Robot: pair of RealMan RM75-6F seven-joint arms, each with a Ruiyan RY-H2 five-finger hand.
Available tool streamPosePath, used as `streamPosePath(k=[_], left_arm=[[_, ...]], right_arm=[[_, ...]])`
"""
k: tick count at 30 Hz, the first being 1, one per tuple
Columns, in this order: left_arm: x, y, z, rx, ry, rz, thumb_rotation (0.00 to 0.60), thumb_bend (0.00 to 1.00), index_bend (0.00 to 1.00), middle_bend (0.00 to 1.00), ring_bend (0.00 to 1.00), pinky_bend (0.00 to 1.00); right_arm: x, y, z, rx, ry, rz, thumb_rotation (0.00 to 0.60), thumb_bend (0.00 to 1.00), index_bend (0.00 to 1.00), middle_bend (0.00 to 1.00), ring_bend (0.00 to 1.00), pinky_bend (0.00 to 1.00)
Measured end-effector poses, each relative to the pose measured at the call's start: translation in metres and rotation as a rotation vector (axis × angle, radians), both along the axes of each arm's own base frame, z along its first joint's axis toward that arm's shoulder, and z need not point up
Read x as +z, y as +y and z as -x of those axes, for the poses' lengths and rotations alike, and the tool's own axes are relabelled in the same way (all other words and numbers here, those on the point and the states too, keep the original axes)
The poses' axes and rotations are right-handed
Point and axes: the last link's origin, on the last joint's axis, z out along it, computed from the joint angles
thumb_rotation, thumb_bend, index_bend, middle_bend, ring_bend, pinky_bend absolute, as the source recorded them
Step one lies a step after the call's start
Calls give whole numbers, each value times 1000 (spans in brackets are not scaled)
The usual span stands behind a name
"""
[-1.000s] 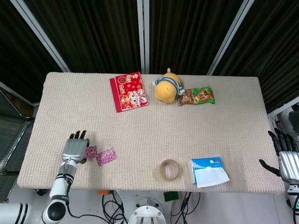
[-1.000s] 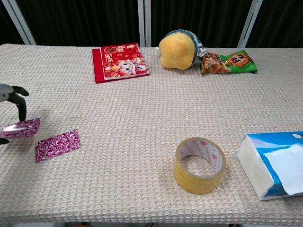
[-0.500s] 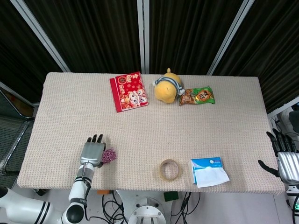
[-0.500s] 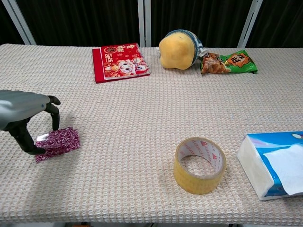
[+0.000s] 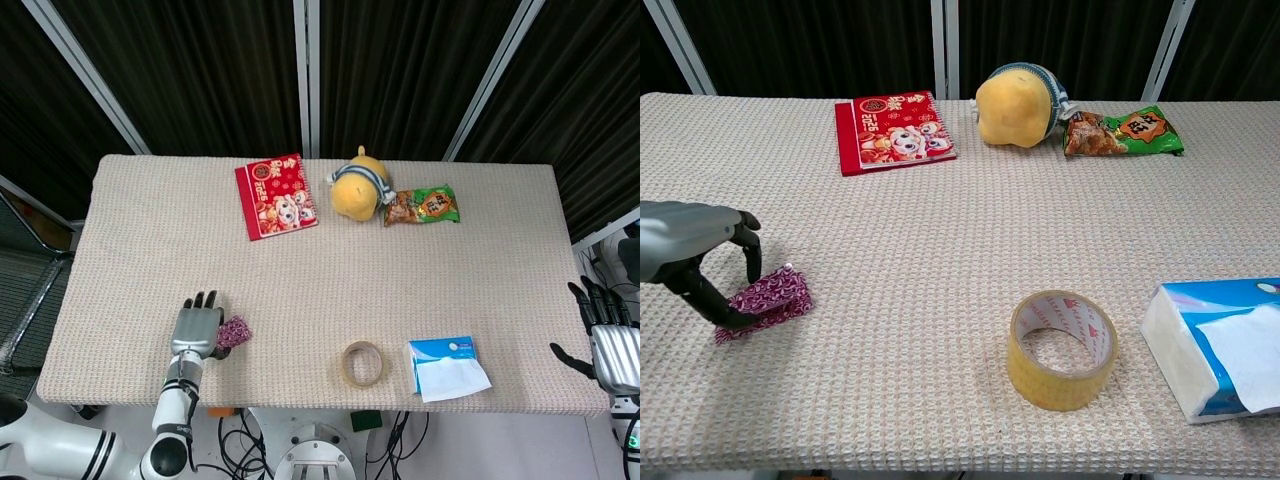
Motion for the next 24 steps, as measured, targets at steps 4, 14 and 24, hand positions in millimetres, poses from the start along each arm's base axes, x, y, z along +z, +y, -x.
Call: streamPosePath(k=[4, 14, 24], left_arm=[[-3, 1, 0, -4, 12, -5, 469, 211, 563, 43, 0, 137], [-7, 1, 1, -17, 29, -10, 467, 212, 559, 44, 0, 137], [-8, -1, 3, -16, 21, 5, 447, 212, 452, 48, 0, 137]], right_arm=[[-1, -1, 1, -1, -1, -4, 600, 423, 0, 0, 0, 0], [1, 0, 4, -8, -3, 2, 600, 423, 0, 0, 0, 0], [1, 0, 2, -5, 0, 1, 600, 420, 0, 0, 0, 0]])
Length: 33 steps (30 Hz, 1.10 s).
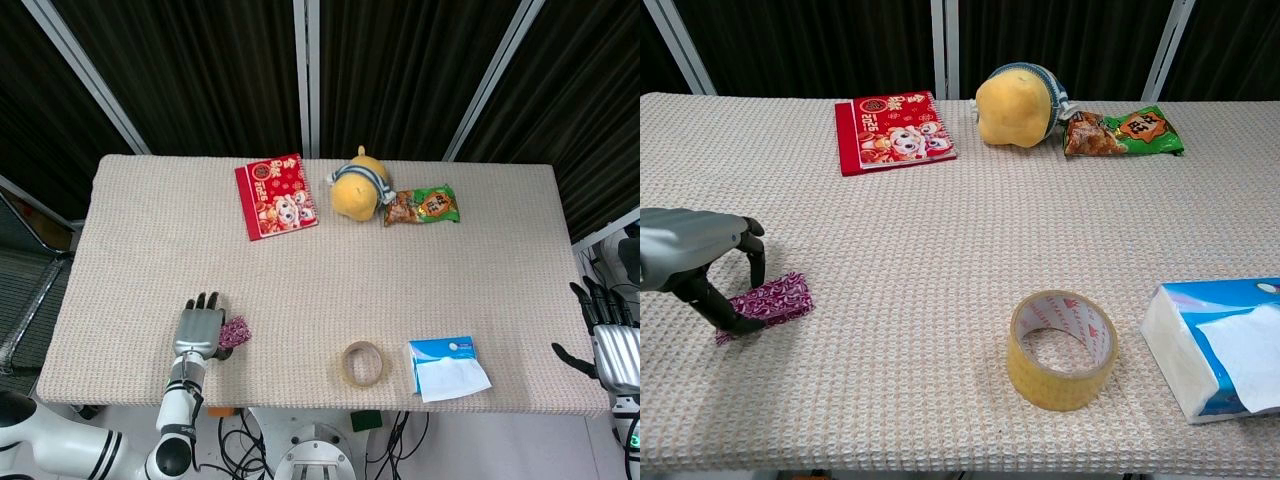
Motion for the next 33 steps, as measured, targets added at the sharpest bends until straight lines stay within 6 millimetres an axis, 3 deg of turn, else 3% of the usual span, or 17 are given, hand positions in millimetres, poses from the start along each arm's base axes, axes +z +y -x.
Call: streamPosePath(k=[9, 18, 30, 33], left_arm=[[3, -2, 0, -1, -8, 16, 368, 211, 328, 48, 0, 137], [3, -4, 0, -7, -2, 35, 355, 211, 296, 46, 0, 141], [18, -6, -5, -53, -15, -16, 365, 212, 238, 45, 0, 138], [29, -4, -7, -98, -42, -62, 421, 212, 188, 45, 0, 140]], right_arm=[[-1, 0, -1, 1, 3, -2, 600, 423, 0, 0, 0, 0], [0, -1, -2, 3, 6, 0, 600, 424, 0, 0, 0, 0], [2, 0, -3, 6, 7, 8, 600, 423, 0, 0, 0, 0], [3, 1, -3, 7, 7, 12, 600, 424, 0, 0, 0, 0]])
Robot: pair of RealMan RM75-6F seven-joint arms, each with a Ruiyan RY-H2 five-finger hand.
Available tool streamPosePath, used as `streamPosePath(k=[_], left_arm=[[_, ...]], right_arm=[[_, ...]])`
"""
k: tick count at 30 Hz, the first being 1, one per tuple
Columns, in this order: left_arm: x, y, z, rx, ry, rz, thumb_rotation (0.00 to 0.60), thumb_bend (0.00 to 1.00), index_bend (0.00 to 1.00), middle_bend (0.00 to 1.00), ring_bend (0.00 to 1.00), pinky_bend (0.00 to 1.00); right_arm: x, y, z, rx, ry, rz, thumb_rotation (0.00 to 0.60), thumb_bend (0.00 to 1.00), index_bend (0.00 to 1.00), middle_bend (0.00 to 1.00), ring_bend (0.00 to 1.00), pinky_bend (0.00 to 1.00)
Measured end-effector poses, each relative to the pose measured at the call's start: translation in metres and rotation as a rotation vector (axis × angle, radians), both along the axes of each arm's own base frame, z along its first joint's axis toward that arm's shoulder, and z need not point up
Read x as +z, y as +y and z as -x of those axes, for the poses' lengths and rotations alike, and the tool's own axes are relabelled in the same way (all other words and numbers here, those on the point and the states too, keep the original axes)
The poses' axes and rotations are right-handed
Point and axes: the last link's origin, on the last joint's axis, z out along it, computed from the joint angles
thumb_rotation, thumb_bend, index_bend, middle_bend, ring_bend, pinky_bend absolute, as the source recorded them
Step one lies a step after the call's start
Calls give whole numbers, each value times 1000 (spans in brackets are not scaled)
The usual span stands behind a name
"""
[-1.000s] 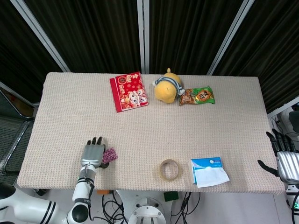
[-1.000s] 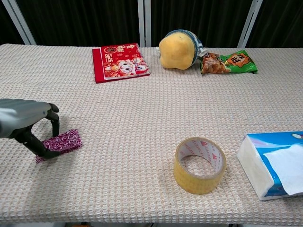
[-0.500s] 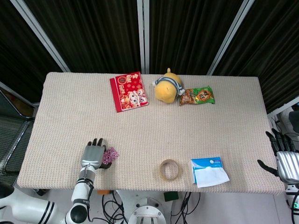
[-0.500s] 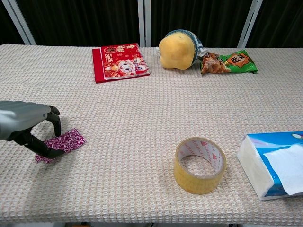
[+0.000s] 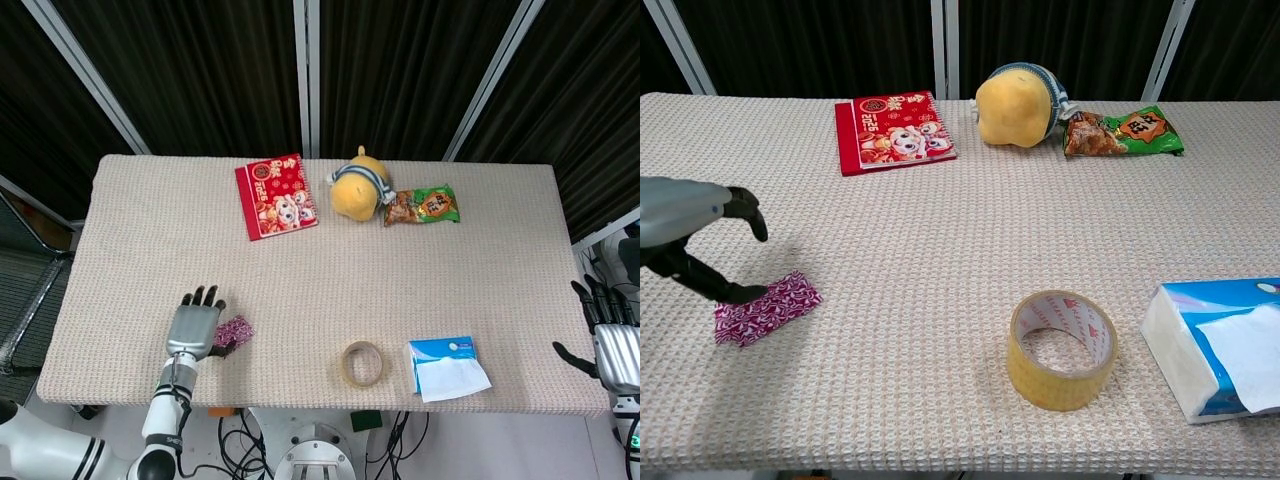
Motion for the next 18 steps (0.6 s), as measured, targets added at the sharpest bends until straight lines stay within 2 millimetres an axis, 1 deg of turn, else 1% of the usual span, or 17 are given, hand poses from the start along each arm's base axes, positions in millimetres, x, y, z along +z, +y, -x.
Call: streamPosePath(k=[1, 2, 5, 6, 8, 9, 11, 12, 13, 15, 16, 18], left_arm=[[5, 2, -1, -27, -17, -25, 450, 211, 162, 45, 0, 144], [10, 3, -1, -52, -31, -47, 462, 209, 145, 45, 0, 147], [28, 10, 1, -157, -79, -149, 467, 206, 110, 45, 0, 148], [35, 13, 3, -195, -92, -187, 481, 206, 98, 45, 0, 146], [52, 18, 12, -289, -118, -278, 566, 206, 70, 28, 0, 143], [60, 19, 18, -329, -128, -311, 593, 206, 62, 18, 0, 143], [76, 20, 37, -398, -152, -362, 600, 206, 58, 2, 0, 142], [83, 19, 46, -414, -161, -374, 590, 204, 58, 0, 0, 140], [93, 17, 60, -423, -171, -385, 553, 203, 58, 0, 0, 139], [108, 13, 85, -408, -171, -402, 430, 201, 58, 0, 0, 136], [118, 9, 103, -387, -163, -411, 379, 198, 57, 0, 0, 134], [133, 1, 128, -352, -141, -422, 312, 181, 58, 9, 0, 130]], right_arm=[[0, 0, 0, -1, 0, 1, 600, 424, 0, 0, 0, 0], [0, 1, 1, -1, 1, 1, 600, 420, 0, 0, 0, 0], [0, 3, 3, 0, 3, -7, 600, 382, 0, 0, 0, 0], [1, 3, 4, 1, 4, -12, 600, 368, 0, 0, 0, 0], [1, 5, 7, 0, 12, -15, 600, 357, 0, 0, 0, 0], [3, 6, 10, -3, 22, -11, 600, 356, 0, 0, 0, 0], [4, 8, 13, -12, 40, 3, 600, 356, 0, 0, 0, 0], [5, 9, 15, -22, 51, 14, 600, 356, 0, 0, 0, 0], [6, 10, 17, -31, 57, 23, 600, 356, 0, 0, 0, 0], [9, 12, 21, -55, 69, 40, 600, 356, 0, 0, 0, 0], [10, 13, 22, -66, 74, 46, 600, 355, 0, 0, 0, 0], [11, 16, 25, -89, 84, 60, 600, 351, 0, 0, 0, 0]])
